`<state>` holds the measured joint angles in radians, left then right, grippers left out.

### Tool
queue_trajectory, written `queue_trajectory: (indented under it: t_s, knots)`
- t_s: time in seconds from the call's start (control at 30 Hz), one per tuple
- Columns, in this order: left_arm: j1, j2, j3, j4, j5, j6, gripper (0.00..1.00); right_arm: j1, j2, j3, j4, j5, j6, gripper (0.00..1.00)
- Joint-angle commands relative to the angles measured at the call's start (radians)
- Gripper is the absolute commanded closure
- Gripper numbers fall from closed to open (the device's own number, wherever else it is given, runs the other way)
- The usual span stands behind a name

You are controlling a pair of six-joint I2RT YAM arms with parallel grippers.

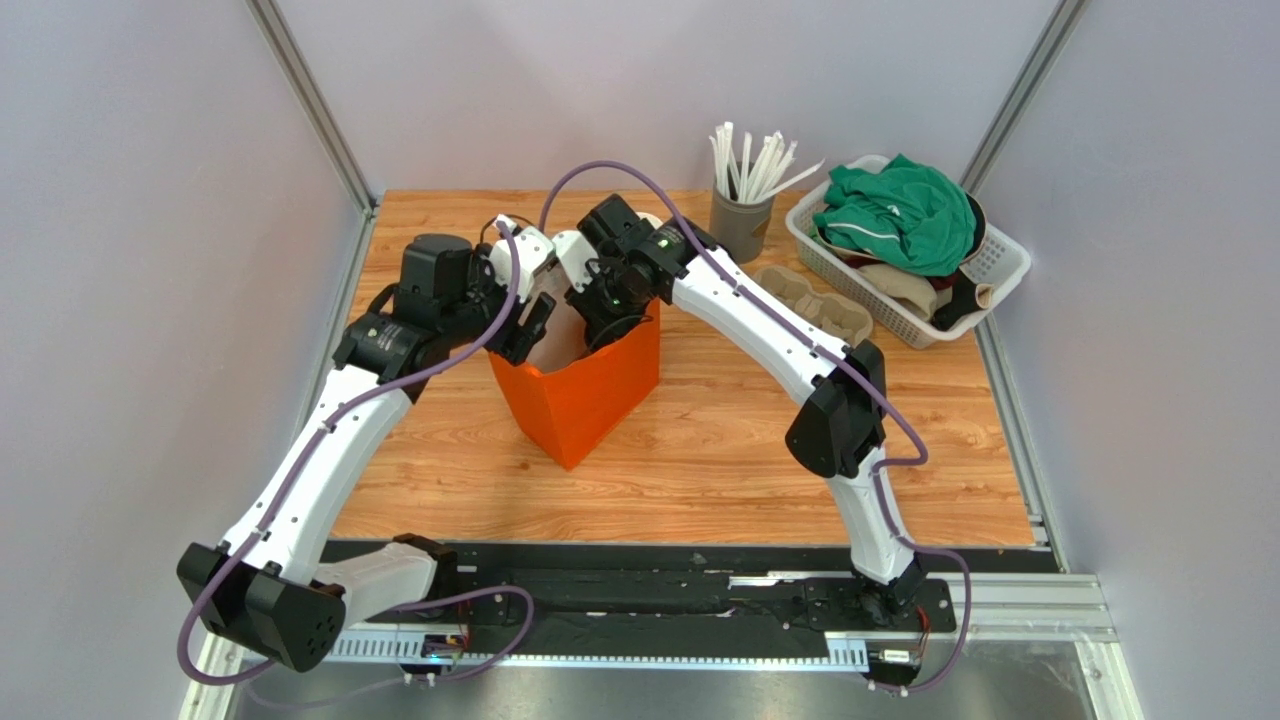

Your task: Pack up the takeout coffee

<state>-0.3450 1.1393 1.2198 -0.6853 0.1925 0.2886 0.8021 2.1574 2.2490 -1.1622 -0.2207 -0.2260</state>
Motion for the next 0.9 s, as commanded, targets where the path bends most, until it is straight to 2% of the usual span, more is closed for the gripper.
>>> queue_trajectory:
  t_s: [0.0, 0.1, 0.17, 0.27, 0.87]
  knots:
    - [0.006, 0.019, 0.012, 0.035, -0.070, -0.032, 0.23, 0.003, -0.031, -0.017, 0.015, -0.016, -0.026, 1.00]
    - [0.006, 0.022, 0.015, 0.029, -0.027, -0.031, 0.23, 0.003, -0.034, -0.028, 0.013, -0.020, -0.033, 1.00]
    - [0.006, 0.022, 0.015, 0.024, 0.005, -0.028, 0.11, 0.003, -0.034, -0.028, 0.013, -0.022, -0.033, 1.00]
    - [0.006, 0.020, 0.011, 0.018, 0.038, -0.022, 0.01, 0.002, -0.036, -0.029, 0.010, -0.022, -0.039, 1.00]
    - [0.006, 0.019, -0.014, 0.030, 0.025, -0.020, 0.01, 0.005, -0.010, -0.031, -0.083, -0.026, -0.090, 1.00]
